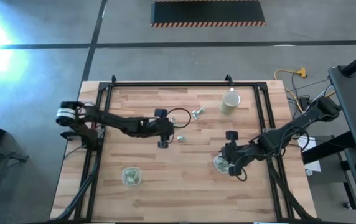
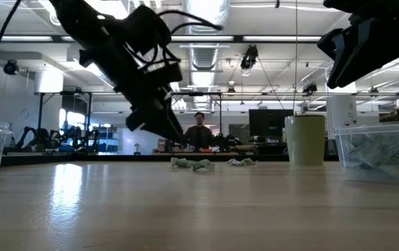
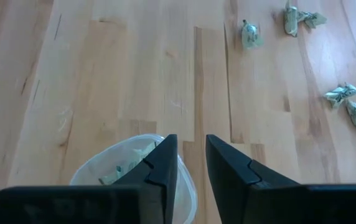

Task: Pick and place Stevia / Truvia into bins
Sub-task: Put the stevia packet into the left transparent container

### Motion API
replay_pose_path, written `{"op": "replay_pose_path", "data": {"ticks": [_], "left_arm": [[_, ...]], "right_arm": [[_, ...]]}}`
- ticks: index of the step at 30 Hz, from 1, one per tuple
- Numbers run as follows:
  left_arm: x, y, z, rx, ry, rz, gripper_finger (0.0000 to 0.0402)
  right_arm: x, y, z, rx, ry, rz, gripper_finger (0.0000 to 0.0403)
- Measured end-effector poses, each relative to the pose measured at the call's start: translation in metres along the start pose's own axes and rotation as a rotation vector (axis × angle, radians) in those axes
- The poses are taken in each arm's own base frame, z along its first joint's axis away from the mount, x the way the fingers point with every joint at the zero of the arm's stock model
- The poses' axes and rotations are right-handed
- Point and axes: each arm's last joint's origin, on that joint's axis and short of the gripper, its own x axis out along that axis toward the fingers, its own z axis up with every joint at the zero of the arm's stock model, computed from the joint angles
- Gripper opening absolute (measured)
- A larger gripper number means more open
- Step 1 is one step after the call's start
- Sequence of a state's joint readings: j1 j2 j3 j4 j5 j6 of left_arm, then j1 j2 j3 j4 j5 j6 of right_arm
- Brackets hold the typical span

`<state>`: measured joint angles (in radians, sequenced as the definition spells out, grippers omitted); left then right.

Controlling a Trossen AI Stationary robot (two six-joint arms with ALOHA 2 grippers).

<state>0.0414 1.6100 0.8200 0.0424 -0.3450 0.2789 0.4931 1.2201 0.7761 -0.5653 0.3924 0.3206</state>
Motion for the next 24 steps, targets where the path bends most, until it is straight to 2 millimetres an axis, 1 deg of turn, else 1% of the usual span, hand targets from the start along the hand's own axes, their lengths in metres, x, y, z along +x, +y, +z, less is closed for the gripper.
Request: {"op": "replay_pose_path", "data": {"ticks": [6, 13, 16, 24], "left_arm": [[0.014, 0.001, -0.009, -0.009, 0.056, 0.012, 0.0184], [0.022, -0.001, -0.015, -0.006, 0.086, 0.01, 0.0183], [0.024, -0.002, -0.017, -0.008, 0.097, 0.007, 0.0169], [0.029, -0.004, -0.021, -0.022, 0.12, 0.005, 0.0114]], "right_arm": [[0.0, 0.0, -0.001, -0.001, 0.002, -0.001, 0.0074], [0.001, 0.0, -0.001, -0.001, 0.002, -0.002, 0.0068], [0.001, 0.0, -0.001, 0.0, 0.001, -0.002, 0.0071], [0.001, 0.0, -0.001, 0.0, 0.0, -0.003, 0.0073]]}}
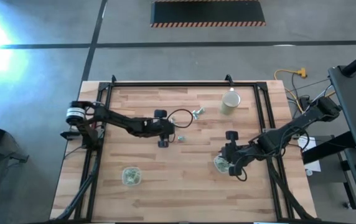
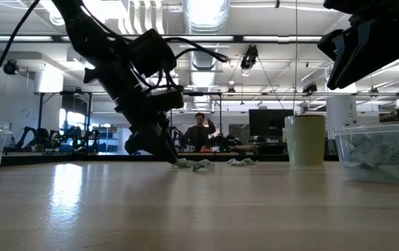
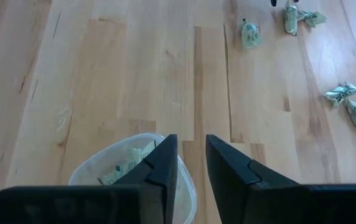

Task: Pick and place Stevia / Truvia into bins
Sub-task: Put the stevia packet into the left transparent container

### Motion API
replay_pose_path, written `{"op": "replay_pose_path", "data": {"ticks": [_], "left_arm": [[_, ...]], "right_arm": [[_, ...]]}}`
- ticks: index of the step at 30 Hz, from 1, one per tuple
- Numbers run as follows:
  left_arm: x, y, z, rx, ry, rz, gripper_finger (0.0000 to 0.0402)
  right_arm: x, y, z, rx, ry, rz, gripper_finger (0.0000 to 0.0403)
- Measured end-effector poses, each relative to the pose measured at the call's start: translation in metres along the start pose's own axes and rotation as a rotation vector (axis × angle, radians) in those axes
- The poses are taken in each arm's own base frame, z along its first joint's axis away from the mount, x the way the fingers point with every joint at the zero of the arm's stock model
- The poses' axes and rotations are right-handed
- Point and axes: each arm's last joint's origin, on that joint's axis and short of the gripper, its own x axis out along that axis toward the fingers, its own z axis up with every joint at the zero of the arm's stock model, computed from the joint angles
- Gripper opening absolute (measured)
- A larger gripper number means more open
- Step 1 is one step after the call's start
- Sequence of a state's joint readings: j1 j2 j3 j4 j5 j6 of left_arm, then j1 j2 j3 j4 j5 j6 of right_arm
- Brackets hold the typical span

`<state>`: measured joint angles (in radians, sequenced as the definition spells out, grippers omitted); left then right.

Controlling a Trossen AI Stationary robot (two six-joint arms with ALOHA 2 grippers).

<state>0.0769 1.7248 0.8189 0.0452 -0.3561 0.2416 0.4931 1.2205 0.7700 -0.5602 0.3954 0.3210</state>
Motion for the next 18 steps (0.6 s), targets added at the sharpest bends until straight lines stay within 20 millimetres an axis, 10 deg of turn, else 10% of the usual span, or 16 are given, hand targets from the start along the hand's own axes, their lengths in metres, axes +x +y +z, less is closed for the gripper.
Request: {"op": "replay_pose_path", "data": {"ticks": [18], "left_arm": [[0.0035, 0.0009, -0.0016, -0.006, 0.008, 0.064, 0.0104]], "right_arm": [[0.0013, 0.0005, -0.0004, -0.003, -0.009, 0.004, 0.007]]}}
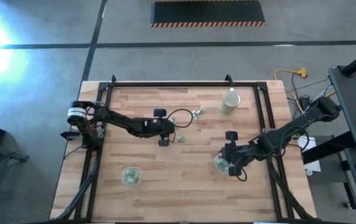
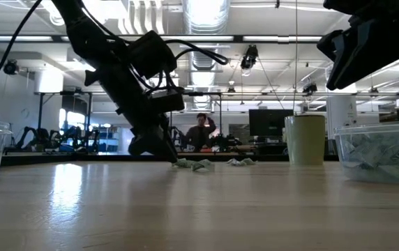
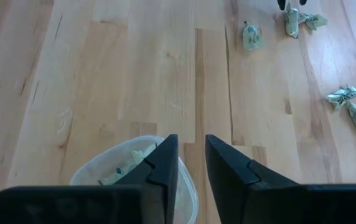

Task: Pick and place Stevia / Truvia into bins
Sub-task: Put the stevia packet into the left transparent container

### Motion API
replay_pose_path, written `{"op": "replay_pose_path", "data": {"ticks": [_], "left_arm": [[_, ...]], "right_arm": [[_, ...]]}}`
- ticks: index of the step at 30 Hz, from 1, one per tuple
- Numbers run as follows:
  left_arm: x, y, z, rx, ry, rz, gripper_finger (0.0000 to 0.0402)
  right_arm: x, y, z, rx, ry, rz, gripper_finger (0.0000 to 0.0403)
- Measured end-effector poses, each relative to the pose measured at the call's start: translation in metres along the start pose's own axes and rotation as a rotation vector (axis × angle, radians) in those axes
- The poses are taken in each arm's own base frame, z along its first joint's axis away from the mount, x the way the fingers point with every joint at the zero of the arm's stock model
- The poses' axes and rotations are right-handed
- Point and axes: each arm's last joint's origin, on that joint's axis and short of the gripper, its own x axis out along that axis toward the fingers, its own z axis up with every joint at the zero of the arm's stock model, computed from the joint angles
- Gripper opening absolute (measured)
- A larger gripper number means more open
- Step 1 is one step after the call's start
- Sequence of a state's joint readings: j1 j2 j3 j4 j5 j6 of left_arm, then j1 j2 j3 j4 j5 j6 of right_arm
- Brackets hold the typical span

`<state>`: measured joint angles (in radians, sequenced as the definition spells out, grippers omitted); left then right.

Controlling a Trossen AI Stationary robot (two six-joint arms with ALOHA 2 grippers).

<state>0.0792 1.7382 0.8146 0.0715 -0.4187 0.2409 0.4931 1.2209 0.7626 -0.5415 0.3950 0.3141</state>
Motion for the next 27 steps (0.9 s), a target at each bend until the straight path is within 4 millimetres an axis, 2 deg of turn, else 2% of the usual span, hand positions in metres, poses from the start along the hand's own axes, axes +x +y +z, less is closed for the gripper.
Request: {"op": "replay_pose_path", "data": {"ticks": [9, 17, 22, 27], "left_arm": [[0.0, 0.0, 0.002, -0.013, -0.029, -0.006, 0.0104], [0.014, -0.008, -0.003, 0.002, 0.007, -0.013, 0.0104], [0.014, -0.007, -0.002, -0.017, 0.0, -0.006, 0.0103], [0.013, -0.007, -0.002, -0.018, -0.002, -0.013, 0.0073]], "right_arm": [[0.0, 0.0, 0.0, 0.001, -0.002, 0.001, 0.0074], [0.0, 0.0, 0.001, 0.004, -0.008, 0.004, 0.0068], [0.0, 0.0, 0.0, 0.002, -0.005, 0.004, 0.0066], [0.001, 0.0, -0.001, 0.0, -0.001, 0.002, 0.0065]]}}
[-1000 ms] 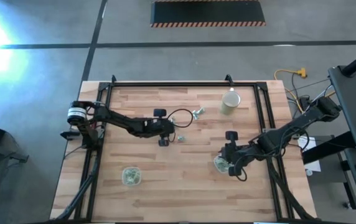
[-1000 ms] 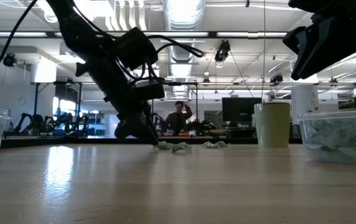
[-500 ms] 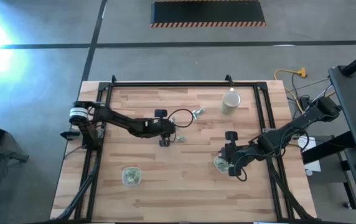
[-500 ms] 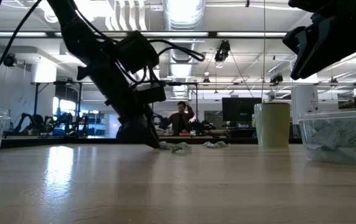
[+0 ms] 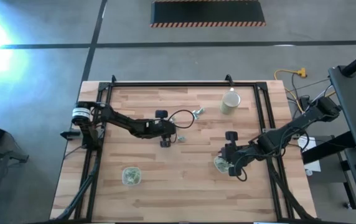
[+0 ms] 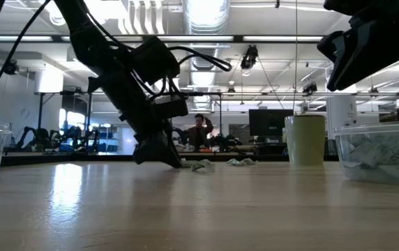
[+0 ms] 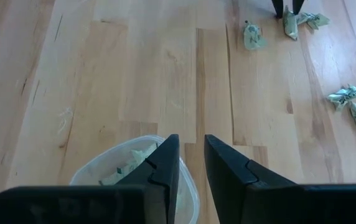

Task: Pick and place Stevia / Truvia into bins
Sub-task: Put the stevia packet into the left transparent container

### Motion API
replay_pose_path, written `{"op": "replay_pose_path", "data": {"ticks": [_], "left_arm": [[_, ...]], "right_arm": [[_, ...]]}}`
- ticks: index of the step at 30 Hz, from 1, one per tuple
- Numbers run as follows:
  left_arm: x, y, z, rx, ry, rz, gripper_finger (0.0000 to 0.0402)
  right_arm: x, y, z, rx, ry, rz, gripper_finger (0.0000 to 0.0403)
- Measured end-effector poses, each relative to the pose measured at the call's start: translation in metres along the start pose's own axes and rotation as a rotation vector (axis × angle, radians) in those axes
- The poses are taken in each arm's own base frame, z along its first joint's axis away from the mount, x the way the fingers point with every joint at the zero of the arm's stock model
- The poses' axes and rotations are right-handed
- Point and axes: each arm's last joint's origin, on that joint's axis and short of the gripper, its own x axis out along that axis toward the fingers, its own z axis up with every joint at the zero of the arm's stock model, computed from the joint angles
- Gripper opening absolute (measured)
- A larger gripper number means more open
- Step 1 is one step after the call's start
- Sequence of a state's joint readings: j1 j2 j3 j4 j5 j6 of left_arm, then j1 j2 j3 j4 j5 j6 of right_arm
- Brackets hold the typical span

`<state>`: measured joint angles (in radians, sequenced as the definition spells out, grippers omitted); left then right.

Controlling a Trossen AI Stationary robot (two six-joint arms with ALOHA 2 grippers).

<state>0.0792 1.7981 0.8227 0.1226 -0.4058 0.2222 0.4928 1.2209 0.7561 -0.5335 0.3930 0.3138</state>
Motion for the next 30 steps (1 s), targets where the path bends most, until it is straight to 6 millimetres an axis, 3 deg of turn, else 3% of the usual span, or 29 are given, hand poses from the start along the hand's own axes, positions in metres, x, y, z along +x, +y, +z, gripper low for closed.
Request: {"op": "replay_pose_path", "data": {"ticks": [7, 17, 30], "left_arm": [[0.0, 0.0, 0.0, -0.007, 0.0, -0.004, 0.0007], [-0.005, 0.0, 0.004, -0.059, -0.018, 0.001, 0.0001], [-0.064, 0.002, 0.028, -0.079, -0.17, -0.032, 0.0001]], "right_arm": [[0.001, 0.0, -0.001, -0.002, 0.005, -0.001, 0.0065], [0.001, 0.0, -0.002, -0.002, 0.005, -0.002, 0.0061], [0.001, 0.0, -0.002, -0.003, 0.007, -0.003, 0.0061]]}}
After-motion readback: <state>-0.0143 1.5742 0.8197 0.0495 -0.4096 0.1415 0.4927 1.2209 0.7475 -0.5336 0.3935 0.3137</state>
